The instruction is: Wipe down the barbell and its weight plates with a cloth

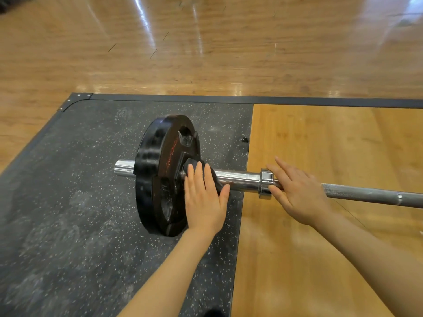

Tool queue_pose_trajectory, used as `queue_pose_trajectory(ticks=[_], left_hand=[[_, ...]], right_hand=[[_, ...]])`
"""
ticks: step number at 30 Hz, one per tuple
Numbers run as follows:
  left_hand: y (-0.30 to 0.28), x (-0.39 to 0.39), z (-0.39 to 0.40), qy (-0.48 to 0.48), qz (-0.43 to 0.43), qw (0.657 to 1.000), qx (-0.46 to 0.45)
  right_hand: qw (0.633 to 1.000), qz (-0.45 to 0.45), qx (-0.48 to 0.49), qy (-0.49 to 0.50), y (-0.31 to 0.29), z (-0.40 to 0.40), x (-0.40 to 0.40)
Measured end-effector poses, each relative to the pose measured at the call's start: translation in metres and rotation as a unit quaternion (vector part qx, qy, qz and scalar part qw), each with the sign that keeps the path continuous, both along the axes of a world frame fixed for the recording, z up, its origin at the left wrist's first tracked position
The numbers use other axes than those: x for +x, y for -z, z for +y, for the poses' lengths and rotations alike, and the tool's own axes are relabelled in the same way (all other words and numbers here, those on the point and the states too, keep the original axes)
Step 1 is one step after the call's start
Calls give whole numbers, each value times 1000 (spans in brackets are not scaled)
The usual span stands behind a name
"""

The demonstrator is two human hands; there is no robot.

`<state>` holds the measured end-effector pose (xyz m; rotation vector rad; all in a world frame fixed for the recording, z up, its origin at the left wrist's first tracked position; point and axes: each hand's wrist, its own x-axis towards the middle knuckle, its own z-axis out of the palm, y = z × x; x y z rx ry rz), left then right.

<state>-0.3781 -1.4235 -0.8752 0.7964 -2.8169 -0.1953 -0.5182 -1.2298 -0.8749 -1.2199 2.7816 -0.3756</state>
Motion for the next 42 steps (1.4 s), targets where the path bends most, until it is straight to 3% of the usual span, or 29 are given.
queue_pose_trajectory(ticks=[22, 26, 33, 38, 42], left_hand=[[0, -3, -5, -42, -9, 999, 34], [-13, -21, -7, -13, 16, 998, 58], [-12, -18, 59, 136, -2, 987, 87], [-12, 7, 48, 176, -12, 984, 25], [-11, 30, 43, 153, -7, 988, 8]], right_hand=[[1000, -1, 10, -2, -4, 1, 7], [1000, -2, 16, -4, -5, 1, 7], [999, -8, 33, -16, -14, 6, 19], [999, 6, 39, -31, -12, 15, 33], [998, 11, 38, -42, -11, 25, 50]])
